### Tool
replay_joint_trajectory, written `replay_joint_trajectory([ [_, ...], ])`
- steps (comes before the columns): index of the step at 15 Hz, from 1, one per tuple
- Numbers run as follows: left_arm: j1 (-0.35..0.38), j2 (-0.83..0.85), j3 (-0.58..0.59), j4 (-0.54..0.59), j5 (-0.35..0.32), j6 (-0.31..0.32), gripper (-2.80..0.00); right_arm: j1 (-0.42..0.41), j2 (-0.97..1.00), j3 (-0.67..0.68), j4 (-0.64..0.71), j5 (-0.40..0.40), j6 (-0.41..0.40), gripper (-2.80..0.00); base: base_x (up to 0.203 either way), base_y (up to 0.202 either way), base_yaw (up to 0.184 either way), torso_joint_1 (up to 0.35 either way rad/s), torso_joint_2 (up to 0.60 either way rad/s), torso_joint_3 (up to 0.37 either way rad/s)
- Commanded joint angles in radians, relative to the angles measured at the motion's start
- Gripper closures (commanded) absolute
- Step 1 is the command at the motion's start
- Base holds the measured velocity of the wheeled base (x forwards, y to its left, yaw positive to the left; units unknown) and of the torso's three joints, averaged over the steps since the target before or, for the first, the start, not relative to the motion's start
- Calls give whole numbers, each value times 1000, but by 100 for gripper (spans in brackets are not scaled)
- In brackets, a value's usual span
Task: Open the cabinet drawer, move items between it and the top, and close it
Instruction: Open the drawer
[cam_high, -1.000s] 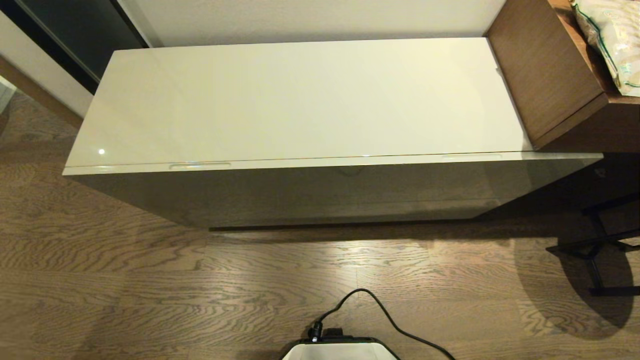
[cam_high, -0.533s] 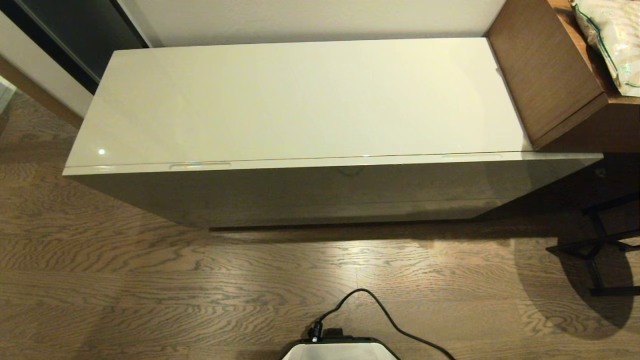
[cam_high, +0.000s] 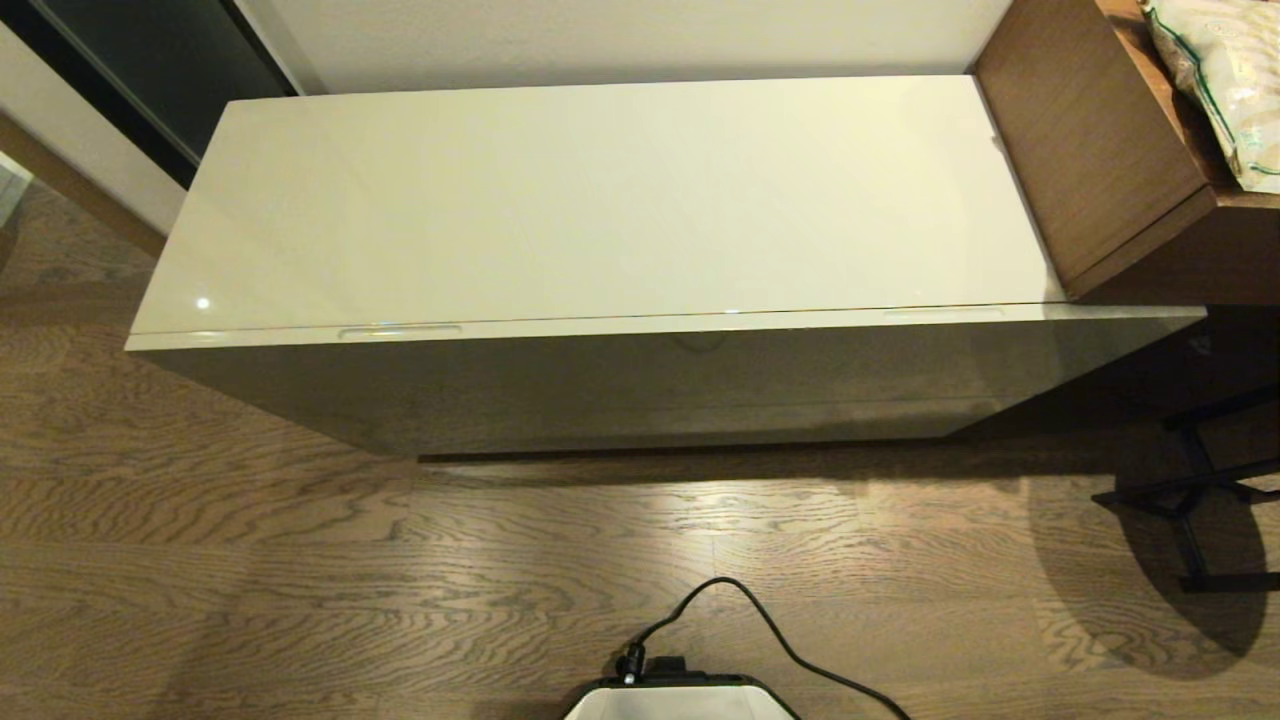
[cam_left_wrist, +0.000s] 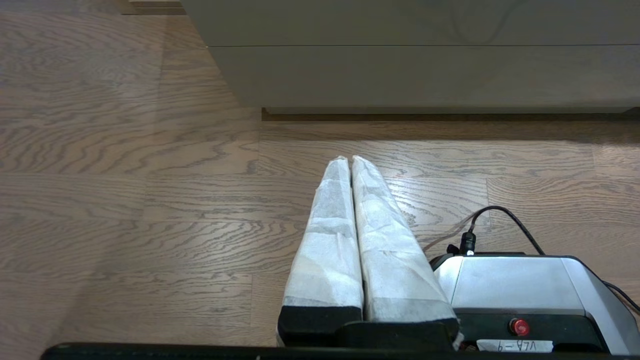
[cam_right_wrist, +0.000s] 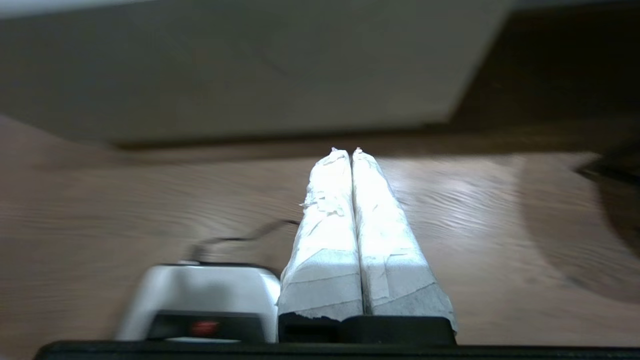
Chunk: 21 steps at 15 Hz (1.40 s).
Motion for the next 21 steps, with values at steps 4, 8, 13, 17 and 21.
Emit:
replay_joint_trajectory([
  [4, 0, 0, 0, 2, 0, 0, 0, 0, 7, -485, 352, 43, 59, 0, 0, 0, 0, 0, 0, 0],
  [8, 0, 0, 0, 2, 0, 0, 0, -23, 286, -848, 400, 25, 138, 0, 0, 0, 0, 0, 0, 0],
  [13, 0, 0, 0, 0, 0, 0, 0, -115, 755, -1109, 499, 113, 218, 0, 0, 0, 0, 0, 0, 0],
  [17, 0, 0, 0, 0, -1, 0, 0, -124, 932, -899, 378, 177, 389, 0, 0, 0, 0, 0, 0, 0],
  [21, 0, 0, 0, 0, 0, 0, 0, 11, 1259, -909, 48, 53, 502, 0, 0, 0, 0, 0, 0, 0],
])
